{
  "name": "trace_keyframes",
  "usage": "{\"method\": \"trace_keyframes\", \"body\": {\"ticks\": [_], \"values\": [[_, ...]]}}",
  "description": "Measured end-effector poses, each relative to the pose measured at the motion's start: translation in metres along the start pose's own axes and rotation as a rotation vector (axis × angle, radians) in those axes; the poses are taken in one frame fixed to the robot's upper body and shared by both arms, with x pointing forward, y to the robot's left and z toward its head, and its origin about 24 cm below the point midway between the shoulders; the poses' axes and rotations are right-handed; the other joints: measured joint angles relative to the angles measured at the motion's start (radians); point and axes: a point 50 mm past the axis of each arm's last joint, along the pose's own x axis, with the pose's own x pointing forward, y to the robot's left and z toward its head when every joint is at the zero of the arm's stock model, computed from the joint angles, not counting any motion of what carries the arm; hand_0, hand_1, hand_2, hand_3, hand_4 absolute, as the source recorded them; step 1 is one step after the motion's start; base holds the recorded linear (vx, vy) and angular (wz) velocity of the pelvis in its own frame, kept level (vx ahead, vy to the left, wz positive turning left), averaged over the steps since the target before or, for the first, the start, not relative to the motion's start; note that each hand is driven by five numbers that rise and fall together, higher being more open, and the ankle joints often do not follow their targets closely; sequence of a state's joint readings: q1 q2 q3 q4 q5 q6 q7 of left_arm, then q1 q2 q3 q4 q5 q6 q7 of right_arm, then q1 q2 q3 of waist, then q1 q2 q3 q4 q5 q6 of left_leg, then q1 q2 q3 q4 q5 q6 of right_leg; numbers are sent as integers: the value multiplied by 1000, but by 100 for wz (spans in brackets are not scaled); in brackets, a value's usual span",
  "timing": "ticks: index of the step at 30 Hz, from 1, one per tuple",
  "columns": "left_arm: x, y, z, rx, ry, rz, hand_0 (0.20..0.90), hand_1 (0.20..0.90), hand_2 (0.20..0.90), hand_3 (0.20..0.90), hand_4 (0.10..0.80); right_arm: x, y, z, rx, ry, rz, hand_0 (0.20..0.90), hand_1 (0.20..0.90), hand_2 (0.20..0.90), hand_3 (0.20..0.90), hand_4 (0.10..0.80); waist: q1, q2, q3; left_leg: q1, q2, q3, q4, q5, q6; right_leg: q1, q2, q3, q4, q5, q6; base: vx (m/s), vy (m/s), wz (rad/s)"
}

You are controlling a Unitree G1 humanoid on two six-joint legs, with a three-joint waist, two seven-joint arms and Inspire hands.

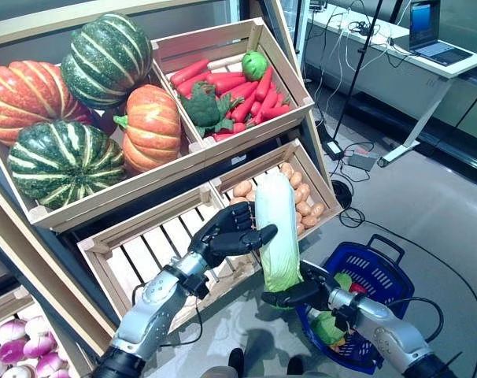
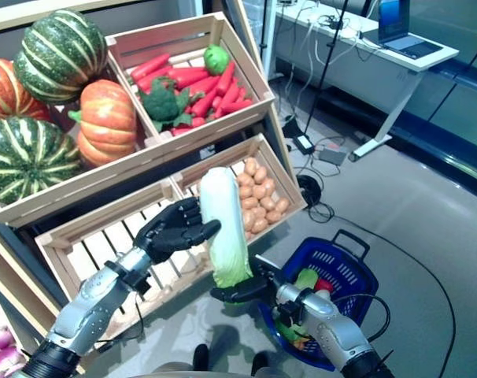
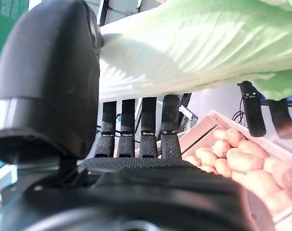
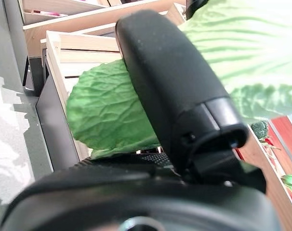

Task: Put vegetables into the basket

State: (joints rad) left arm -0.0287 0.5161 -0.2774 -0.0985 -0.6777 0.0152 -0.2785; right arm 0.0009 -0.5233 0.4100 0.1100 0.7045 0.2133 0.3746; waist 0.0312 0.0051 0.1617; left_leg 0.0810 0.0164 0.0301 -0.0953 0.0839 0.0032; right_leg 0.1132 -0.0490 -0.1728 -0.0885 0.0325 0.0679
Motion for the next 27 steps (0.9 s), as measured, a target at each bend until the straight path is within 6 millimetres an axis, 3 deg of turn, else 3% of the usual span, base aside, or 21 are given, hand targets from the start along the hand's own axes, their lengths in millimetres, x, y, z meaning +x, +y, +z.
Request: {"method": "trace_keyframes", "body": {"ticks": [13, 14, 15, 16, 17, 27], "values": [[0, 1, 4, 30, -1, -60, 300, 300, 300, 300, 400, -4, 1, 0, -9, 0, 4, 900, 900, 900, 900, 800, -6, 5, -3, 0, 0, 1, 0, -4, -3, -1, 0, 2, 0, 0, 0, 0, 0, 0], [0, 1, 4, 33, 0, -60, 300, 300, 300, 300, 400, -4, 1, 0, -8, 0, 4, 801, 801, 801, 801, 734, -7, 7, -4, 0, 0, 1, 0, -4, -2, -1, 0, 2, 0, 0, 0, 0, 0, 0], [0, 1, 4, 36, 0, -61, 300, 300, 300, 300, 400, -4, 1, 0, -8, 0, 4, 801, 801, 801, 801, 734, -8, 8, -5, 0, 0, 1, 0, -4, -2, -1, 0, 2, 0, 0, 0, 0, 0, 0], [0, 1, 5, 38, -1, -66, 300, 300, 300, 300, 400, -4, 1, 0, -7, 0, 5, 342, 342, 342, 342, 428, -8, 9, -5, 0, 0, 1, 0, -4, -2, -1, 0, 2, 0, 0, 0, 0, 0, 0], [1, 1, 6, 42, -2, -69, 300, 300, 300, 300, 400, -4, 1, 0, -5, -1, 5, 300, 300, 300, 300, 400, -8, 9, -5, 0, 0, 1, 0, -4, -2, -1, 0, 2, 0, 0, 0, 0, 0, 0], [3, 0, 8, 66, -2, -82, 300, 300, 300, 300, 400, -3, 8, -5, -1, 15, 32, 300, 300, 300, 300, 400, -10, 9, -6, 1, 0, 2, 0, -4, -1, -1, 0, 3, 0, 0, 0, 0, 0, 0]]}}
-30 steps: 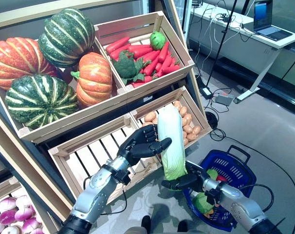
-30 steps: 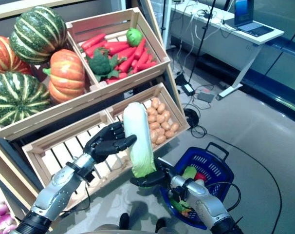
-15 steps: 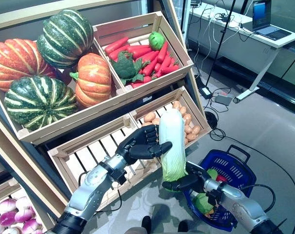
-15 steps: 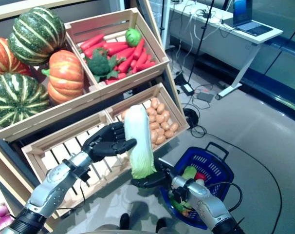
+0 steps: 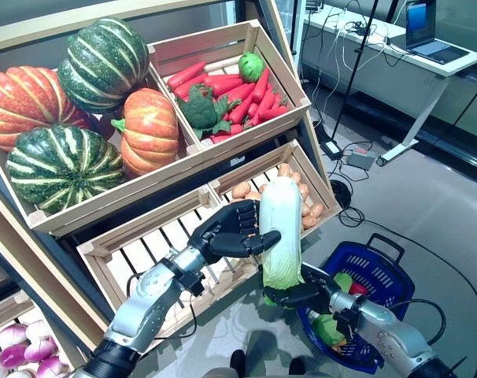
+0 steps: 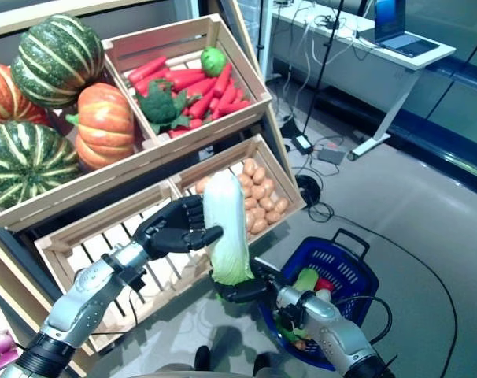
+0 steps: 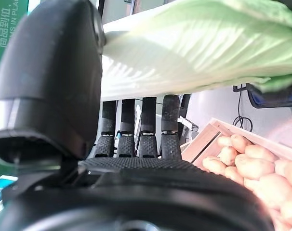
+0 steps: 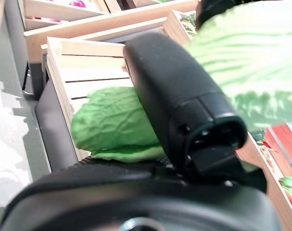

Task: Put vegetables into the basket

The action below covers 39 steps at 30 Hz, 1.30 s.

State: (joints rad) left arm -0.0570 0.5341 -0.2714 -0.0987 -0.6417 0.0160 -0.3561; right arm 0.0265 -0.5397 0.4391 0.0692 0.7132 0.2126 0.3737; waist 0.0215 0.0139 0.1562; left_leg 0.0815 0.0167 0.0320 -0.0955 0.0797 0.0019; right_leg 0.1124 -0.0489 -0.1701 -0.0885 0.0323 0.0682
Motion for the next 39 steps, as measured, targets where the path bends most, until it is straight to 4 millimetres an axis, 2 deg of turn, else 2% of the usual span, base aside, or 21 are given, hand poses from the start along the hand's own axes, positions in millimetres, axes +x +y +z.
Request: {"method": "trace_keyframes", "body": {"ticks": [12, 13, 14, 15, 28, 35, 39], "values": [[0, -1, 0, 1, -2, -7, 300, 300, 300, 300, 400, 0, 0, 0, 2, -1, -3, 300, 300, 300, 300, 400, 0, 0, 0, 0, 0, 0, 0, 0, 0, 0, 0, 1, 0, 0, 0, 0, 0, 0], [0, -1, 0, 0, -2, -7, 316, 316, 316, 316, 411, 0, 0, 0, 2, 0, -4, 300, 300, 300, 300, 400, 0, 0, 0, 0, 0, 0, 0, 0, 1, 0, 0, 0, 0, 0, 0, 0, 0, 0], [0, -1, 0, 0, -2, -8, 587, 587, 587, 587, 591, 0, 0, 0, 2, 0, -8, 300, 300, 300, 300, 400, 0, 0, 0, 0, 0, 0, 0, 0, 1, 0, 0, 0, 0, 0, 0, 0, 0, 0], [0, -1, 0, 0, -2, -8, 900, 900, 900, 900, 800, 0, 0, 0, 2, -1, -10, 300, 300, 300, 300, 400, 0, 0, 0, 0, 0, 0, 0, 0, 0, 0, 0, 1, 0, 0, 0, 0, 0, 0], [-3, -3, 3, 25, 14, -89, 900, 900, 900, 900, 800, -2, -9, 6, 7, -36, -100, 300, 300, 300, 300, 400, -1, 0, 0, 0, 0, 2, 0, -1, 1, -1, 0, 3, 0, 0, 0, 0, 0, 0], [-2, -8, 1, -29, 6, -102, 900, 900, 900, 900, 800, -4, -13, 9, 7, -57, -140, 300, 300, 300, 300, 400, -3, -1, -2, 1, 0, 2, 0, -1, 1, -1, 1, 5, 0, 0, 0, 0, 0, 0], [-1, -13, 0, -79, -18, -94, 900, 900, 900, 900, 800, -3, -13, 16, 55, -131, -162, 300, 300, 300, 300, 400, -4, -1, -2, 1, 1, 6, 1, -1, 1, -4, 3, 16, 0, 0, -1, -17, -11, -4]]}}
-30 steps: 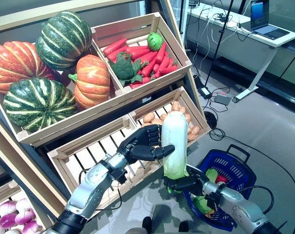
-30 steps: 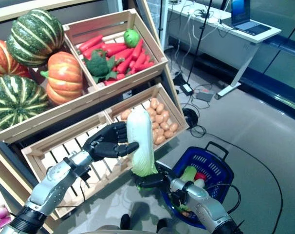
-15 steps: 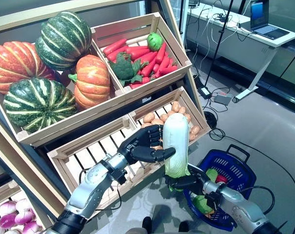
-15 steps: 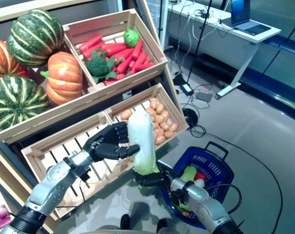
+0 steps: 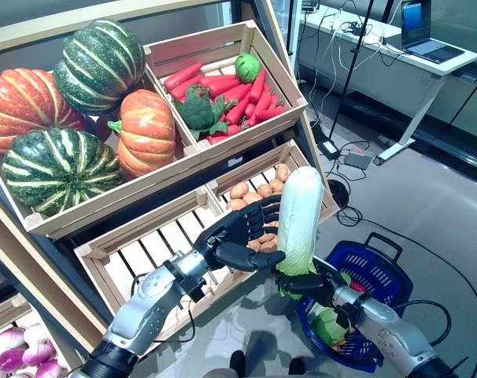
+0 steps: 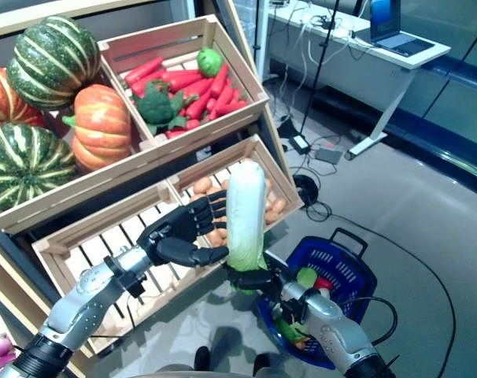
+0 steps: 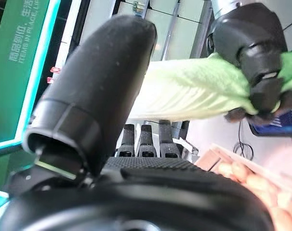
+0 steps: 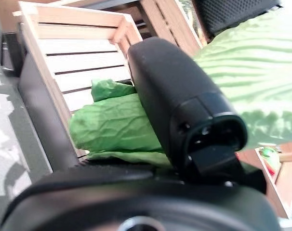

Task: Put vegetables into the basket

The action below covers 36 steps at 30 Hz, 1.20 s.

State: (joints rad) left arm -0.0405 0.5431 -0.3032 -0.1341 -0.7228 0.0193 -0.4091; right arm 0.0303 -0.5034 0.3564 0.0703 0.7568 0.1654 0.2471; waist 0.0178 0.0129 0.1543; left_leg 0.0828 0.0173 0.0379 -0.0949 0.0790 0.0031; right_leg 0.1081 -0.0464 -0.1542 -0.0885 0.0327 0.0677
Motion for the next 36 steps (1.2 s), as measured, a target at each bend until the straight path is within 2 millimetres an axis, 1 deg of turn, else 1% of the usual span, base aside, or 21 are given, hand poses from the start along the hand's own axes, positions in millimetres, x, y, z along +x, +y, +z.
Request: {"method": "trace_keyframes", "body": {"ticks": [5, 7, 9, 11, 15, 22, 24, 27, 29, 31, 33, 36], "values": [[3, -3, -1, -25, -20, 20, 900, 900, 900, 900, 800, 1, -4, 11, 63, -102, -63, 300, 300, 300, 300, 400, -3, -1, -1, -1, 0, 8, 1, 0, 1, -6, 0, 8, 0, 1, 1, -13, -20, -6], [3, -3, -1, -26, -29, 41, 900, 900, 900, 900, 800, -2, -9, 14, 76, -130, -100, 300, 300, 300, 300, 400, -3, -3, -2, -4, 1, 12, 1, -1, 1, -10, 1, 13, 0, 1, 1, 3, -35, -6], [2, -1, 0, -31, -37, 61, 900, 900, 900, 900, 800, -7, -16, 15, 86, -145, -147, 300, 300, 300, 300, 400, -3, -5, -3, -3, 2, 16, 1, -1, 2, -11, 1, 15, 0, 1, 1, -11, -45, -4], [-4, 0, 0, -67, -62, 85, 900, 900, 900, 900, 800, -16, -25, 12, 112, -166, -208, 300, 300, 300, 300, 400, -5, -10, -6, -5, 2, 21, 6, 1, 6, -15, 1, 18, 0, 1, 1, -34, -46, -4], [-9, 3, 4, -68, -105, 138, 900, 900, 900, 900, 800, -27, -36, 11, 232, -251, -327, 300, 300, 300, 300, 400, -7, -18, -9, -26, 3, 29, 6, 2, 7, -40, 3, 29, 0, 4, 3, -67, -43, -8], [-13, 8, 9, -51, -162, 201, 900, 900, 900, 900, 800, -28, -40, 15, 239, -343, -390, 300, 300, 300, 300, 400, -31, -29, -8, -91, 5, 31, 6, 9, 5, -107, 6, 34, 0, 14, 1, -155, -60, -3], [-11, 9, 15, -28, -200, 210, 900, 900, 900, 900, 800, -26, -45, 15, 278, -379, -423, 300, 300, 300, 300, 400, -32, -34, 2, -134, 6, 31, 6, 21, 5, -151, 8, 34, 0, 24, -1, -216, -50, -1], [-6, 12, 27, 23, -268, 236, 900, 900, 900, 900, 800, -20, -53, 20, 359, -449, -464, 300, 300, 300, 300, 400, -31, -34, 72, -159, 7, 30, 8, 33, 5, -175, 9, 34, 1, 36, -3, -159, -39, 1], [-3, 14, 37, 43, -320, 253, 900, 900, 900, 900, 800, -17, -57, 25, 422, -503, -476, 300, 300, 300, 300, 400, -28, -26, 135, -174, 7, 28, 13, 39, 4, -188, 11, 31, 3, 40, -4, -224, -56, 4], [1, 15, 48, 65, -379, 261, 900, 900, 900, 900, 800, -15, -62, 37, 468, -578, -489, 300, 300, 300, 300, 400, -27, -10, 195, -218, 9, 23, 19, 48, 2, -225, 12, 28, 4, 56, -8, -190, -51, 6], [4, 16, 53, 74, -408, 270, 900, 900, 900, 900, 800, -12, -65, 46, 484, -616, -496, 300, 300, 300, 300, 400, -28, -1, 236, -246, 11, 21, 26, 52, 0, -249, 14, 25, 5, 62, -10, -191, -71, 3], [12, 18, 66, 105, -464, 277, 900, 900, 900, 900, 800, -4, -67, 66, 508, -684, -490, 300, 300, 300, 300, 400, -24, 7, 320, -307, 16, 7, 75, 50, -6, -292, 19, 4, 26, 66, -16, -199, -87, 13]]}}
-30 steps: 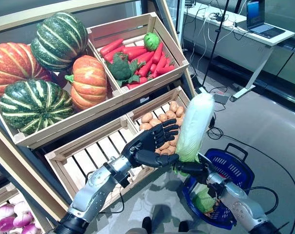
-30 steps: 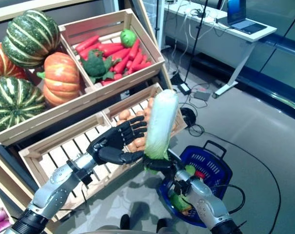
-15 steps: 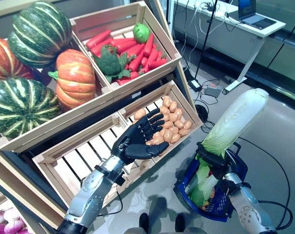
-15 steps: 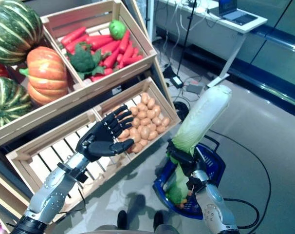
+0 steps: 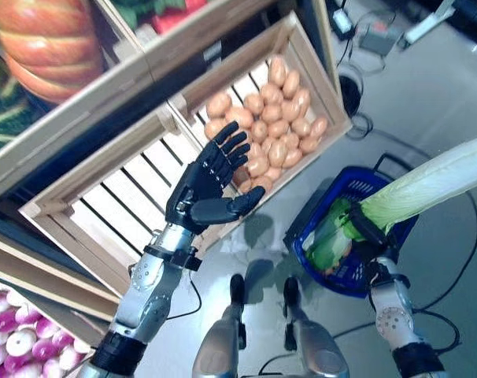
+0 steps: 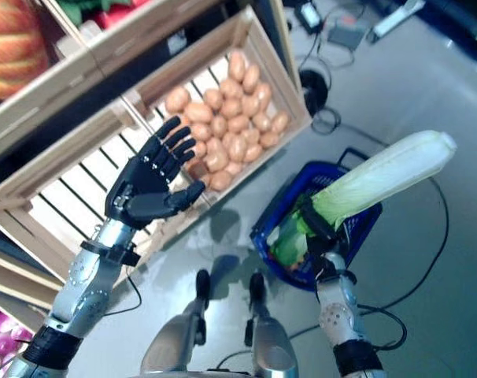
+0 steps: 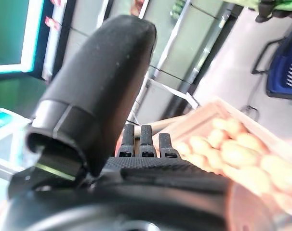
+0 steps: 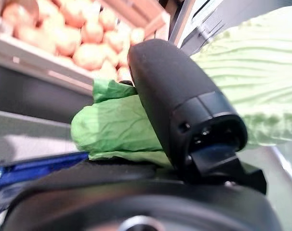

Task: Put vegetables into the basket

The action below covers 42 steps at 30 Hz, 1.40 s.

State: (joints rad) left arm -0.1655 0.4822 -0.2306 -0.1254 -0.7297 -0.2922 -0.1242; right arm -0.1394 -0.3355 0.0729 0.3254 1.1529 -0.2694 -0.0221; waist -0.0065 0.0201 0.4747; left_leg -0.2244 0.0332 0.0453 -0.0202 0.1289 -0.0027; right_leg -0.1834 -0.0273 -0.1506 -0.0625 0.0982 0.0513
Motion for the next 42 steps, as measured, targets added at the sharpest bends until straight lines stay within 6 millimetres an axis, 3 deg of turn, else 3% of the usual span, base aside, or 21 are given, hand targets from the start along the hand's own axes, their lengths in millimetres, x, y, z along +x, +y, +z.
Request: {"method": "trace_keyframes", "body": {"ticks": [5, 12, 17, 22, 29, 42], "values": [[11, 5, -8, 21, 22, 15, 900, 900, 900, 900, 800, 22, 0, 4, 145, -60, -88, 300, 300, 300, 300, 400, 25, 5, 36, -86, 7, -17, 45, -4, -8, -84, 9, -21, 53, -12, -19, -114, -55, 6], [23, -3, -10, 41, 19, -17, 900, 900, 900, 900, 800, 48, 23, 12, 213, -91, -68, 300, 300, 300, 300, 400, 55, 3, 45, -216, 11, -45, 98, 3, -17, -242, 6, -30, 186, -53, -33, -61, -34, 8], [35, -9, -4, 46, -11, -46, 900, 900, 900, 900, 800, 63, 31, 22, 239, -124, -76, 300, 300, 300, 300, 400, 73, 0, 48, -313, -9, -60, 179, -8, -19, -378, -28, -38, 372, -129, -38, -36, -21, 14], [40, -11, 1, 45, -46, -57, 900, 900, 900, 900, 800, 68, 26, 21, 225, -115, -122, 300, 300, 300, 300, 400, 87, -2, 49, -418, -30, -80, 371, -81, -22, -474, -66, -44, 562, -209, -46, -12, -18, 14], [53, -16, 12, 59, -101, -89, 900, 900, 900, 900, 800, 83, 32, 33, 220, -131, -160, 300, 300, 300, 300, 400, 87, -2, 49, -547, -44, -91, 504, -110, -22, -600, -86, -37, 689, -242, -52, -4, -6, 4], [61, -17, 16, 108, -115, -73, 900, 900, 900, 900, 800, 76, -6, 9, 378, 38, -480, 300, 300, 300, 300, 400, 87, -2, 49, -617, -53, -95, 540, -110, -22, -677, -83, -11, 731, -241, -51, 6, -17, -2]]}}
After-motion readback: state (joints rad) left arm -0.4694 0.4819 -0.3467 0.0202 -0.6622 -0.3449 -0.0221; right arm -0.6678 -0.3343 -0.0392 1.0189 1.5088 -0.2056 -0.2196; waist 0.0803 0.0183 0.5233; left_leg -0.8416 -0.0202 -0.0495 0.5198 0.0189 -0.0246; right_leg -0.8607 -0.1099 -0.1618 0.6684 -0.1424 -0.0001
